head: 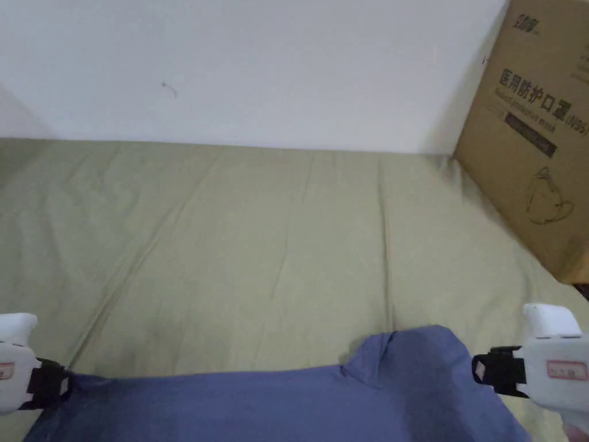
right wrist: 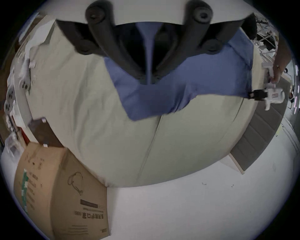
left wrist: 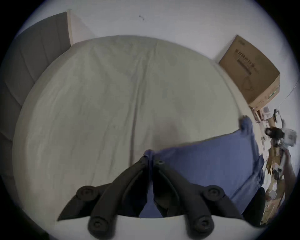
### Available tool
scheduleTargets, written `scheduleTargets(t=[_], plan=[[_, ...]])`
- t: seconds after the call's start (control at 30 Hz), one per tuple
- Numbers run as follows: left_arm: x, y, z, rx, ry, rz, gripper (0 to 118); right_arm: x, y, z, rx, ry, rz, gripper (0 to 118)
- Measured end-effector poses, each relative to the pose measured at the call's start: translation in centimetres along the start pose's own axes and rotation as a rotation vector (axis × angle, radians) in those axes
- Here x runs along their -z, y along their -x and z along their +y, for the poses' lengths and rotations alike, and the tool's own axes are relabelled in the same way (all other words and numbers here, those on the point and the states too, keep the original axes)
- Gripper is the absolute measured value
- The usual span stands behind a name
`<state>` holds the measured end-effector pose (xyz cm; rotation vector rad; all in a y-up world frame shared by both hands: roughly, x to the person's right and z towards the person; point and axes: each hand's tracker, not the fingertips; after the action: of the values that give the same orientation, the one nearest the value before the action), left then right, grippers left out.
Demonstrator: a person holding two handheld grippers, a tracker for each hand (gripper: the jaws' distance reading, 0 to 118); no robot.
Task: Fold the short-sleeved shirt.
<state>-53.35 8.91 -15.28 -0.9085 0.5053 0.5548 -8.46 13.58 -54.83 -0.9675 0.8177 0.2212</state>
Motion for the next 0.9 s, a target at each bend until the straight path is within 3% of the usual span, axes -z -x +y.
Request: scheduleTargets(t=[0.03, 0.07, 0.3, 0.33, 0.37, 0.4, 0.43, 0.5, 0.67, 0.9], plan=[[-0.9, -0.3, 0.0, 0.014, -0.017, 0.014, 4, 1.1, -0.4, 1.3, -0.009, 0.000, 0.001, 103], [-2.1, -0.7, -0.4, 0.025, -0.032, 0.009, 4, 2.2, -0.7, 2.5, -0.003, -0.001, -0.002, 115], [-7.6, -1.4, -0.9, 0.035, -0.112, -0.023, 4, 12.7, -3.0, 8.3, 0.122, 0.147, -0.076, 115], [-8.0, -1.6, -1.1, 0.030, -0.115, -0.025, 4, 14.1, -3.1, 8.3, 0.135, 0.186, -0.084, 109], [-8.3, -1.6, -1.3, 0.024, -0.119, -0.024, 4, 15.0, -3.1, 8.2, 0.147, 0.225, -0.093, 93], [-8.6, -1.5, -1.5, 0.018, -0.120, -0.030, 4, 15.7, -3.0, 8.0, 0.147, 0.279, -0.099, 41], [-8.7, -1.6, -1.6, 0.015, -0.118, -0.030, 4, 15.9, -2.9, 7.8, 0.142, 0.303, -0.100, 17], [-8.9, -1.7, -1.9, 0.018, -0.111, -0.027, 4, 14.3, -1.8, 7.1, 0.076, 0.242, -0.105, 6], [-10.5, -1.9, -2.9, 0.020, -0.125, -0.028, 4, 5.2, -1.3, 6.0, 0.033, 0.035, -0.069, 5], [-15.5, -1.5, -6.4, -0.003, -0.197, -0.055, 4, -10.4, -3.1, -2.0, 0.095, -0.085, 0.021, 5]])
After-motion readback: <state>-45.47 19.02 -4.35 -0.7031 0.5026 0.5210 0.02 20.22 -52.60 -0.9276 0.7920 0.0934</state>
